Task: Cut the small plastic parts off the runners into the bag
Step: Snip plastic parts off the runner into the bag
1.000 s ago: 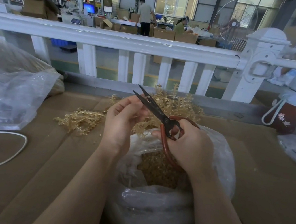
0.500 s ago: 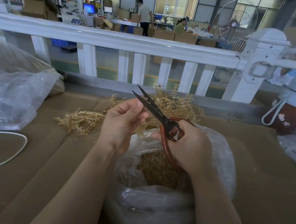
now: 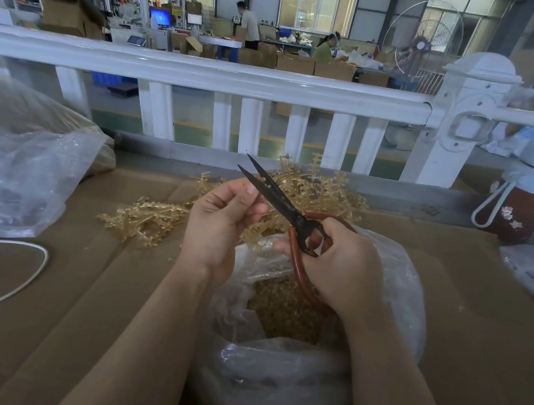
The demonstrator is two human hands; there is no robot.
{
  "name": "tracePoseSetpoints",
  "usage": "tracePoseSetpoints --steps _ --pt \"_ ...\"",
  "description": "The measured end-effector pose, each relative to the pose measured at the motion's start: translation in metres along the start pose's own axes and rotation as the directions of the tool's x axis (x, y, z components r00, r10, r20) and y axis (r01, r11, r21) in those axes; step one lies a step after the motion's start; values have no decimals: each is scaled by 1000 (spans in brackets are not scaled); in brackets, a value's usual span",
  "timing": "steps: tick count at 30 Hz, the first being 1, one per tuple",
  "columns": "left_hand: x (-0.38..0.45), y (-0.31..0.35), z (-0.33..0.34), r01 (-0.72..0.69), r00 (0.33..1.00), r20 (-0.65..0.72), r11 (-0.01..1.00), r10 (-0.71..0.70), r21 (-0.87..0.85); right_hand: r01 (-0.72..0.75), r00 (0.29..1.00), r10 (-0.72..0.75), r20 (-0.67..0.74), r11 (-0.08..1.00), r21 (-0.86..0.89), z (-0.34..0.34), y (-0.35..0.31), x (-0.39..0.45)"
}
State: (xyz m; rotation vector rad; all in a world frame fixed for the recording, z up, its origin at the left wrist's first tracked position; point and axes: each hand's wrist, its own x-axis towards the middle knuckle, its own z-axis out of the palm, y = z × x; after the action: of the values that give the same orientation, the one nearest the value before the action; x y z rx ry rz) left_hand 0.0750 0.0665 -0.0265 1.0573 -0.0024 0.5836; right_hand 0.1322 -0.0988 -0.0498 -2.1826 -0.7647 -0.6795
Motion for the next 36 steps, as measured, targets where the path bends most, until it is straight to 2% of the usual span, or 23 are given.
tracePoseSetpoints --steps 8,20,36 --pt "0 -1 1 3 1000 21 997 -5 78 43 999 -44 -27 998 -55 -5 -3 0" --pt "-2 2 3 24 999 43 999 -25 28 3 1000 -3 -11 1000 1 -3 -4 1" --pt "0 -2 3 -53 998 28 996 51 77 -26 1000 26 -14 999 -44 -4 -5 1"
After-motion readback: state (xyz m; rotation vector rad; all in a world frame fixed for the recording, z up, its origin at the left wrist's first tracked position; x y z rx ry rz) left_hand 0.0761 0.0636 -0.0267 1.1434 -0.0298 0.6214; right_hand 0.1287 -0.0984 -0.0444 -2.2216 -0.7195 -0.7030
